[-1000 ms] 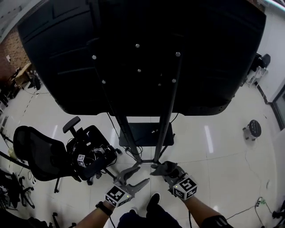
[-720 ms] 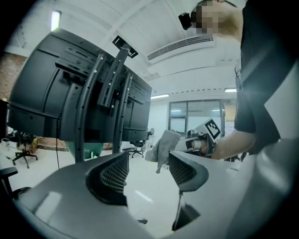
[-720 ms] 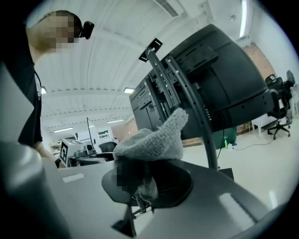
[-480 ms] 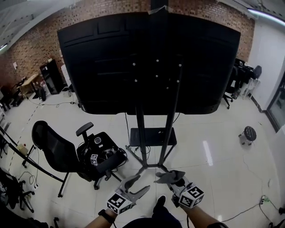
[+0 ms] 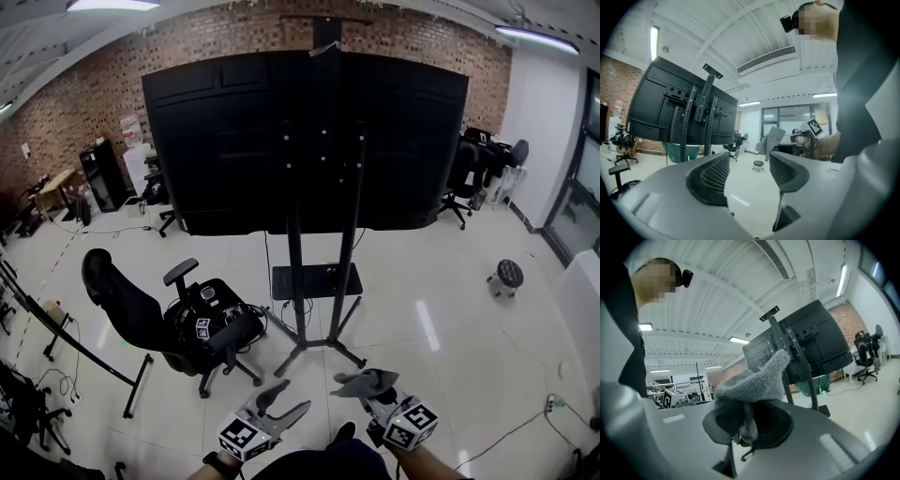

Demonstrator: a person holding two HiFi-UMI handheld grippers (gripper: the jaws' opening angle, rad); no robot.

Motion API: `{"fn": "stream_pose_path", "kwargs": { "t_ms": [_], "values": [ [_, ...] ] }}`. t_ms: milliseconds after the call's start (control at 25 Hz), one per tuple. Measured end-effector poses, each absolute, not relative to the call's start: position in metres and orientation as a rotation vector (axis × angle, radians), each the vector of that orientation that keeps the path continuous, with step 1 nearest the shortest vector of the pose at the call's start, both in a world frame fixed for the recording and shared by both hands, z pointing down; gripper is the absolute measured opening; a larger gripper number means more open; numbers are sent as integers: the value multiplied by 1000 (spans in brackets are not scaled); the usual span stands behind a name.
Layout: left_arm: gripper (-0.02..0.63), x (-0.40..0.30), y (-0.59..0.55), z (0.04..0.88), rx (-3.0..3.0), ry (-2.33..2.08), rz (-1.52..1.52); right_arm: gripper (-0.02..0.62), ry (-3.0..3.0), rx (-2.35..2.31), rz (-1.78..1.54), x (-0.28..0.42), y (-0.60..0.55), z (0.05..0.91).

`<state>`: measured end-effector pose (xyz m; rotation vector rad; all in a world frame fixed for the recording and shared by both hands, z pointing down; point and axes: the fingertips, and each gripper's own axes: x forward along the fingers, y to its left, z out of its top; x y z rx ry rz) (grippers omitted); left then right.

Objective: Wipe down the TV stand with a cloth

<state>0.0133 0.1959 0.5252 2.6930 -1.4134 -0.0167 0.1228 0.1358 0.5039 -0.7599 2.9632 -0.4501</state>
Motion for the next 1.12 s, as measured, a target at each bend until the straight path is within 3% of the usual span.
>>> {"fn": "stream_pose_path", "kwargs": {
  "t_ms": [1120],
  "values": [
    [291,62,208,491,2702,-1506,-78,34,3028,-587,-380,160,164,485]
  ]
}}
